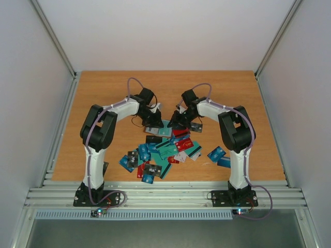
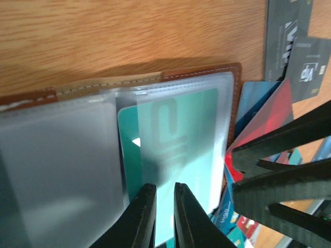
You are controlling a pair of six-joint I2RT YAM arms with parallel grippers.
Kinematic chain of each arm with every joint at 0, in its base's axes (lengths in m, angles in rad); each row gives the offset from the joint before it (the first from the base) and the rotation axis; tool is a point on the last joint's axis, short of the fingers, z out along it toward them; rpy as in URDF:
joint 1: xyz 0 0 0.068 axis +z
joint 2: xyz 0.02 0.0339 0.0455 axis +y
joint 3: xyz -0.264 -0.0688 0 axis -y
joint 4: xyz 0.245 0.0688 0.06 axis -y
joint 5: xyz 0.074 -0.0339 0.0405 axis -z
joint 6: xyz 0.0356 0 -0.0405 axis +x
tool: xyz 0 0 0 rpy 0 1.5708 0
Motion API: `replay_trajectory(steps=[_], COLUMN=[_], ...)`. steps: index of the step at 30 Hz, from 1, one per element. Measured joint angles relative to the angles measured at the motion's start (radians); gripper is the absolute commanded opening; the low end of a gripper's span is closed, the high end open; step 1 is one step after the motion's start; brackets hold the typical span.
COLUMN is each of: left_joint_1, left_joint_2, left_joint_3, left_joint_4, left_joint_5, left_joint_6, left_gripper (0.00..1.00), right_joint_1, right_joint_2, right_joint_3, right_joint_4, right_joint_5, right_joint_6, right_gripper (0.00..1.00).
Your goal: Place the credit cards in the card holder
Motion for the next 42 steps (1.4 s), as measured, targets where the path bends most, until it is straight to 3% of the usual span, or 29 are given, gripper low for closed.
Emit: replay_trajectory(steps=[5, 20, 42], left_joint_1=[0.001, 0.002, 0.002], left_joint_2=[-0.032, -0.040, 0.017], left_joint_3=[0.006, 0.033, 0.033], left_joint_4=[-0.015, -0.060, -0.063], left_joint_5=[-0.002, -0.048, -0.067], left_joint_6=[-0.006, 0.022, 0.055], left_gripper=[0.16, 0.01, 0.00], right_joint_1=[0.000, 0.000, 0.000], right_joint_2=[0.000, 0.000, 0.016], right_joint_3=[0.000, 0.018, 0.020], right_joint_4=[0.000, 0.004, 0.006], right_joint_5=[0.000, -0.001, -0.009], right_joint_6=[-0.001, 0.000, 0.006], right_gripper=[0.31, 0.31, 0.31])
